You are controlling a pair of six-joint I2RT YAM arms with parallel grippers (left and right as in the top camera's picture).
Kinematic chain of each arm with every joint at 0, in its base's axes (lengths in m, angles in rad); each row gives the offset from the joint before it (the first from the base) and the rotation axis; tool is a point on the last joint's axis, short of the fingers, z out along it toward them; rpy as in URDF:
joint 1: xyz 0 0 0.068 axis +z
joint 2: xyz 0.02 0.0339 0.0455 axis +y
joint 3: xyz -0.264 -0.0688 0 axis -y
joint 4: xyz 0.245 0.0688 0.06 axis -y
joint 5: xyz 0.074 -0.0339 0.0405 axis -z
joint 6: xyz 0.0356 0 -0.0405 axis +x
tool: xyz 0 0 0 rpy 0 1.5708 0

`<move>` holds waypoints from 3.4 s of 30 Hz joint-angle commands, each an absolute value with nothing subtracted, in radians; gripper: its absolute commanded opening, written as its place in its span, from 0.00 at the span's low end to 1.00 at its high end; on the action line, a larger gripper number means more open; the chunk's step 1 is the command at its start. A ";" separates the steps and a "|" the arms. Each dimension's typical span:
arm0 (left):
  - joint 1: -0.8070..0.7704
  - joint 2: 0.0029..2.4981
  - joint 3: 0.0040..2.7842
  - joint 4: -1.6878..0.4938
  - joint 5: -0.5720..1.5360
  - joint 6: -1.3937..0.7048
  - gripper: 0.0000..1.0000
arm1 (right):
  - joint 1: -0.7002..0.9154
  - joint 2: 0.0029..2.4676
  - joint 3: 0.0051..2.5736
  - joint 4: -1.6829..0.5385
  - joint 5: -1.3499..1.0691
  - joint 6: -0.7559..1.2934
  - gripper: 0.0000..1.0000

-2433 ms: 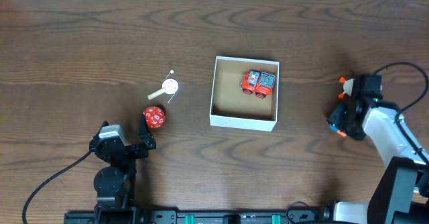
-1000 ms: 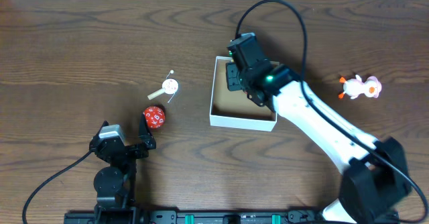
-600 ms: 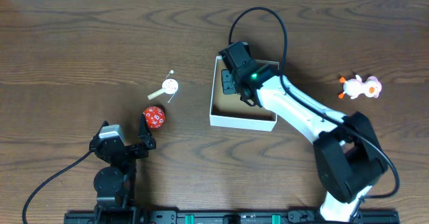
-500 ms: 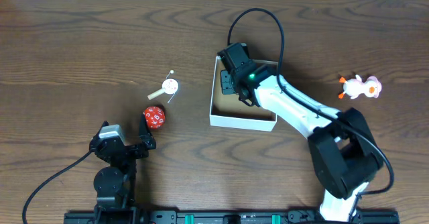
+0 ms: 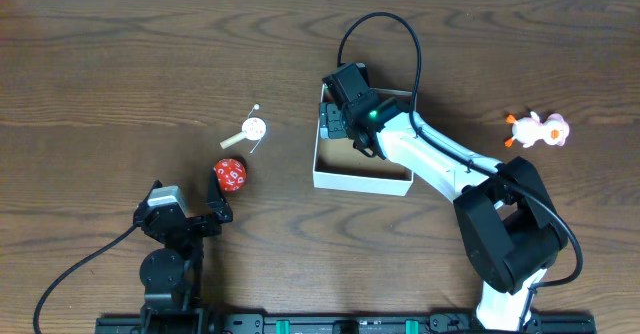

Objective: Pack container
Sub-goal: 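Open the right gripper and lift away from the box, then move the right gripper over the pink-hatted duck toy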

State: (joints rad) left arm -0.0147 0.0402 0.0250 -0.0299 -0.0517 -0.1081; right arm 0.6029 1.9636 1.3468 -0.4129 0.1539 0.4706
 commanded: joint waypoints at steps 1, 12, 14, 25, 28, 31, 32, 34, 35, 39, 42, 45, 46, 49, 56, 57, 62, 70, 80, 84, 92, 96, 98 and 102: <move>-0.010 0.043 0.004 -0.067 -0.063 -0.110 0.98 | 0.610 1.967 1.370 -0.411 0.167 0.478 0.80; -0.010 0.043 0.004 -0.067 -0.063 -0.110 0.98 | 0.609 1.743 1.402 -0.501 0.175 0.477 0.77; -0.010 0.043 0.004 -0.067 -0.063 -0.110 0.98 | 0.609 1.659 1.402 -0.542 0.216 0.477 0.78; -0.010 0.043 0.004 -0.067 -0.063 -0.110 0.98 | 0.459 1.328 1.402 -0.908 0.437 0.576 0.82; -0.010 0.043 0.004 -0.067 -0.063 -0.110 0.98 | 0.359 1.277 1.402 -0.963 0.418 0.598 0.88; -0.010 0.043 0.004 -0.067 -0.063 -0.110 0.98 | 0.255 1.255 1.402 -1.002 0.411 0.598 0.98; -0.010 0.043 0.004 -0.067 -0.063 -0.110 0.98 | 0.226 1.254 1.402 -1.014 0.411 0.598 0.99; -0.010 0.043 0.004 -0.067 -0.063 -0.110 0.98 | 0.157 1.255 1.401 -1.044 0.411 0.598 0.99; -0.010 0.043 0.004 -0.067 -0.063 -0.110 0.98 | 0.136 1.257 1.399 -1.054 0.411 0.598 0.99; -0.010 0.043 0.004 -0.067 -0.063 -0.110 0.98 | 0.033 1.257 1.397 -1.084 0.391 0.598 0.99; -0.010 0.043 0.004 -0.067 -0.063 -0.110 0.98 | -0.039 1.259 1.396 -1.079 0.329 0.601 0.99; -0.010 0.043 0.004 -0.067 -0.063 -0.110 0.98 | -0.087 1.264 1.395 -1.077 0.319 0.686 0.99; -0.010 0.043 0.004 -0.067 -0.063 -0.110 0.98 | -0.097 1.264 1.393 -1.077 0.319 0.708 0.99; -0.010 0.043 0.004 -0.067 -0.063 -0.110 0.98 | -0.120 1.265 1.390 -1.078 0.321 0.748 0.99; -0.010 0.043 0.004 -0.067 -0.063 -0.110 0.98 | -0.124 1.288 1.385 -1.076 0.321 0.882 0.99; -0.010 0.043 0.004 -0.067 -0.063 -0.110 0.98 | -0.126 1.298 1.384 -1.075 0.321 0.904 0.99; -0.010 0.043 0.004 -0.067 -0.063 -0.110 0.98 | -0.147 1.386 1.384 -1.069 0.320 0.958 0.99; -0.010 0.043 0.004 -0.067 -0.063 -0.110 0.98 | -0.182 1.599 1.384 -1.032 0.276 1.012 0.99; -0.010 0.043 0.004 -0.067 -0.063 -0.110 0.98 | -0.224 1.805 1.384 -0.928 0.254 1.039 0.99; -0.010 0.043 0.004 -0.067 -0.063 -0.110 0.98 | -0.225 1.835 1.384 -0.900 0.254 1.040 0.99; -0.010 0.043 0.004 -0.067 -0.063 -0.110 0.98 | -0.233 1.887 1.383 -0.839 0.255 1.046 0.99; -0.010 0.043 0.004 -0.067 -0.063 -0.110 0.98 | -0.233 1.909 1.383 -0.819 0.253 1.077 0.99; -0.010 0.043 0.004 -0.067 -0.063 -0.110 0.98 | -0.233 1.917 1.383 -0.809 0.254 1.078 0.99; -0.010 0.043 0.004 -0.067 -0.063 -0.110 0.98 | -0.235 1.936 1.383 -0.788 0.257 1.077 0.99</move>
State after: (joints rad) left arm -0.0147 0.0422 0.0250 -0.0299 -0.0517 -0.1081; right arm -0.2211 1.9179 1.3903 -0.7952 0.2424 1.0542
